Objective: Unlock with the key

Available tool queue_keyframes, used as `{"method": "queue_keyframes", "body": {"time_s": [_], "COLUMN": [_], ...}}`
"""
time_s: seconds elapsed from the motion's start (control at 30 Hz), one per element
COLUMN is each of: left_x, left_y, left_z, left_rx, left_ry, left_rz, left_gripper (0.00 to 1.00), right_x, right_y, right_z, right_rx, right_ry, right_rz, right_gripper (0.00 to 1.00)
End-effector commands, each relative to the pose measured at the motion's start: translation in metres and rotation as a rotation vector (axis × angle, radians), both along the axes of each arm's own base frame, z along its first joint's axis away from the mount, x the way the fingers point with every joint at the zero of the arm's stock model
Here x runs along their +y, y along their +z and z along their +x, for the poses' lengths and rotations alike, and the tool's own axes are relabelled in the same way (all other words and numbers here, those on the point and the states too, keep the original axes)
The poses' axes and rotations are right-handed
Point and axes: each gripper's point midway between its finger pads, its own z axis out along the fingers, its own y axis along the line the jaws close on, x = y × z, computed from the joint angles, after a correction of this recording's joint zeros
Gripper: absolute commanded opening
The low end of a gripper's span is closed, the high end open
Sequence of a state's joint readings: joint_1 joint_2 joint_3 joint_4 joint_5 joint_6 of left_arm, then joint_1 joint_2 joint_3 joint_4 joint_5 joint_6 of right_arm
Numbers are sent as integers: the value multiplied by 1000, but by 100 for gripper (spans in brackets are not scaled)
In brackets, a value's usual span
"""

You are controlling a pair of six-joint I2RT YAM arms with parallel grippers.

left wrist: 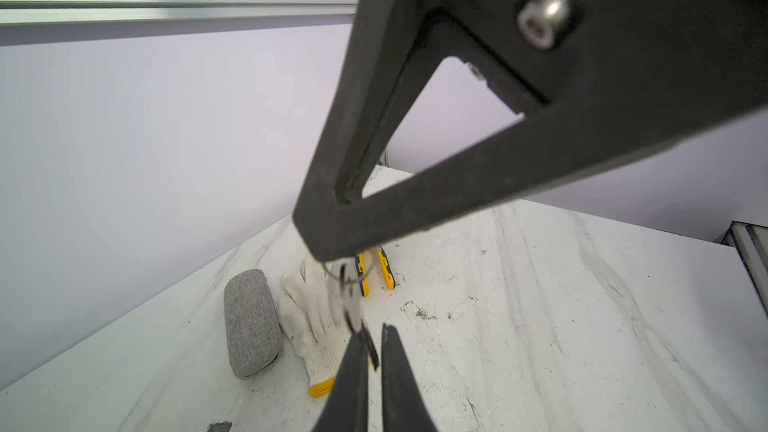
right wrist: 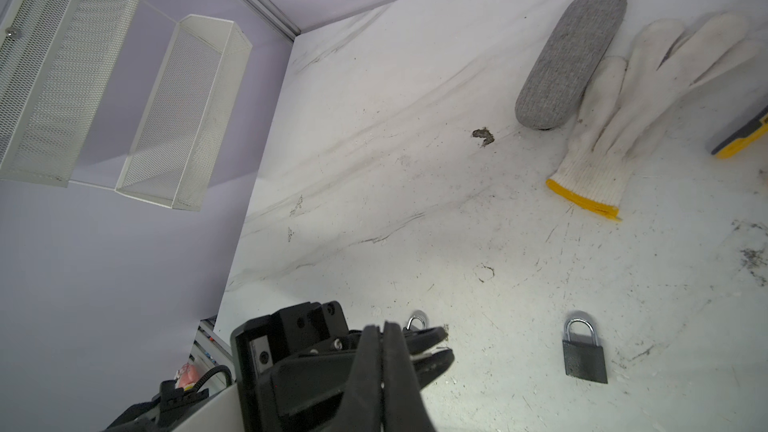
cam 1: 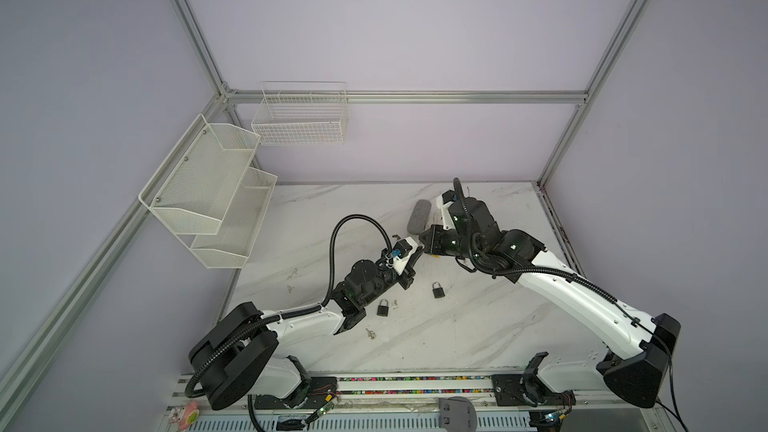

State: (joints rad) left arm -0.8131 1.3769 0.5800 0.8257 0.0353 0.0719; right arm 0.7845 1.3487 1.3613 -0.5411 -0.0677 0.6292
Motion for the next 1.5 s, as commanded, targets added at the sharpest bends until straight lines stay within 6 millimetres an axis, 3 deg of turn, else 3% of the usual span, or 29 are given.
{"method": "queue_keyframes", "body": {"time_s": [0.0, 0.1, 0.33, 0.4, 0.47, 0.57, 0.7, 0.9, 1.2, 1.47], "left_x": [-6, -7, 1, 4, 6, 8, 8, 7, 4, 3], "left_y": [59, 59, 55, 53, 52, 51, 49, 50, 58, 59], "left_z": [4, 5, 21, 24, 25, 28, 31, 33, 32, 31], "left_rx": [-116, -119, -140, -160, -186, -220, -262, -312, -366, -387], "left_ry": [-9, -9, 99, 123, 139, 164, 184, 196, 183, 180], "left_rz": [-116, -117, -68, -43, -13, 41, 114, 188, 212, 229], "left_gripper": [8, 1, 0, 0, 0, 0, 0, 0, 0, 0], "right_x": [-1, 0, -6, -7, -9, -14, -9, 0, 8, 2], "right_y": [6, 4, 6, 7, 10, 15, 16, 7, -6, -21], "right_z": [2, 3, 6, 7, 9, 9, 4, 3, 4, 9], "right_rx": [-25, -22, -20, -16, -15, -11, 41, 154, 231, 255], "right_ry": [6, 8, -22, -31, -45, -65, -60, -86, -95, -122], "right_rz": [10, 9, 6, 10, 15, 28, 81, 146, 167, 143], "right_gripper": [0, 0, 0, 6, 22, 35, 43, 44, 32, 25]}}
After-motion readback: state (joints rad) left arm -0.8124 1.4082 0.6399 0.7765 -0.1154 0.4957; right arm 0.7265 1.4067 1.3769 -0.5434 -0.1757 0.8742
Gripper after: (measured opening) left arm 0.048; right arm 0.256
